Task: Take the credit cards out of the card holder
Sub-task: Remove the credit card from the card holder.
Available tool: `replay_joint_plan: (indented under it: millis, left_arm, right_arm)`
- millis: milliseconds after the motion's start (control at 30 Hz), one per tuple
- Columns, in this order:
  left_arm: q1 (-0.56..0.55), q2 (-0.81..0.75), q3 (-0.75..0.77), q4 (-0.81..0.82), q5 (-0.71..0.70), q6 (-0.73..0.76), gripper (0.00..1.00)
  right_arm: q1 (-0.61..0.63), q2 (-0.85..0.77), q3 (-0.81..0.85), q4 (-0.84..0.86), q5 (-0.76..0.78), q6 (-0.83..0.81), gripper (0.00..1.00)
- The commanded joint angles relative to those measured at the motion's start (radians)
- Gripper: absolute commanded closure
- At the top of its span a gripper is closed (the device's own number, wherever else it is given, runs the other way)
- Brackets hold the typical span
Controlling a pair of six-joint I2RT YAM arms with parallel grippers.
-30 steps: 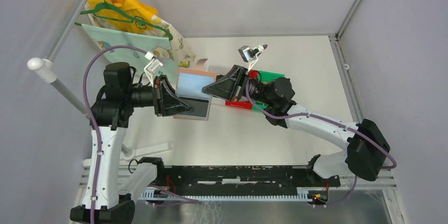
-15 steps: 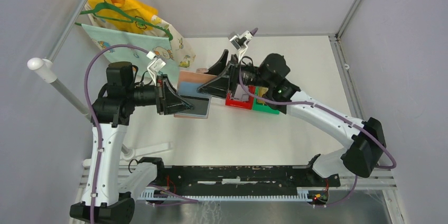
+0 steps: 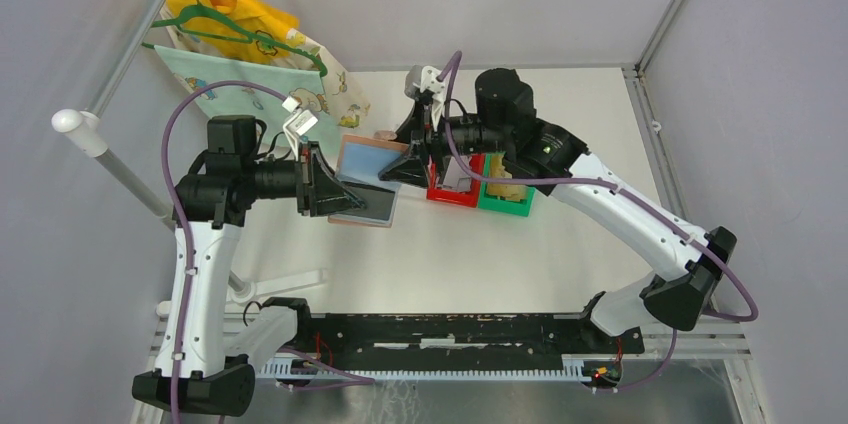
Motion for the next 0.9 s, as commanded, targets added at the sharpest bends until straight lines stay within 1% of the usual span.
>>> replay_joint_plan:
  millis: [0, 67, 133, 233, 267, 300, 367, 400, 467, 533, 600, 667, 700, 733, 767, 833, 867]
  left_arm:
    - [-0.003, -0.004, 0.051, -0.015, 0.062, 0.062, 0.98]
    - [-0.003, -0.006, 0.049, -0.023, 0.069, 0.073, 0.98]
    - [-0.002, -0.005, 0.051, -0.058, 0.078, 0.116, 0.98]
    - [-0.004, 0.004, 0.061, -0.113, 0.072, 0.172, 0.98]
    - [-0.005, 0.008, 0.068, -0.138, 0.064, 0.202, 0.98]
    - [-0.006, 0.014, 0.076, -0.165, 0.055, 0.231, 0.98]
    - [-0.005, 0.02, 0.089, -0.202, 0.041, 0.269, 0.97]
    - [-0.005, 0.022, 0.093, -0.208, 0.037, 0.275, 0.95]
    - [-0.005, 0.021, 0.095, -0.21, 0.033, 0.279, 0.93]
    - [-0.005, 0.021, 0.097, -0.205, 0.027, 0.279, 0.83]
    - [-0.005, 0.022, 0.093, -0.182, 0.024, 0.256, 0.81]
    - [-0.005, 0.023, 0.089, -0.137, 0.015, 0.206, 0.8]
    - [-0.006, 0.023, 0.089, -0.11, 0.008, 0.184, 0.76]
    - [-0.006, 0.024, 0.089, -0.097, 0.003, 0.166, 0.65]
    - [-0.006, 0.022, 0.092, -0.093, -0.001, 0.161, 0.51]
    - [-0.006, 0.015, 0.086, -0.08, 0.003, 0.156, 0.38]
    - [-0.005, 0.007, 0.077, -0.059, 0.007, 0.14, 0.34]
  right_arm:
    - [0.012, -0.001, 0.09, -0.11, 0.058, -0.149, 0.42]
    - [0.014, 0.002, 0.101, -0.083, 0.055, -0.132, 0.48]
    - [0.014, 0.008, 0.111, -0.047, 0.042, -0.124, 0.49]
    - [0.013, 0.032, 0.165, -0.036, -0.01, -0.093, 0.47]
    - [0.014, 0.038, 0.181, -0.036, -0.029, -0.089, 0.51]
    - [0.015, 0.043, 0.188, -0.032, -0.045, -0.083, 0.57]
    - [0.016, 0.043, 0.19, -0.028, -0.073, -0.078, 0.89]
    - [0.017, 0.039, 0.186, -0.037, -0.07, -0.081, 1.0]
    - [0.016, 0.02, 0.17, -0.056, -0.058, -0.1, 1.0]
    - [0.016, -0.01, 0.142, -0.043, -0.055, -0.093, 1.0]
    - [0.015, -0.042, 0.1, 0.009, -0.079, -0.06, 1.0]
    - [0.015, -0.071, 0.054, 0.072, -0.105, -0.019, 1.0]
    - [0.015, -0.082, 0.032, 0.095, -0.111, -0.001, 1.0]
    - [0.015, -0.089, 0.019, 0.108, -0.114, 0.009, 1.0]
    - [0.015, -0.095, 0.001, 0.129, -0.116, 0.03, 1.0]
    - [0.015, -0.106, -0.039, 0.198, -0.106, 0.096, 1.0]
    - [0.015, -0.112, -0.067, 0.259, -0.092, 0.143, 1.0]
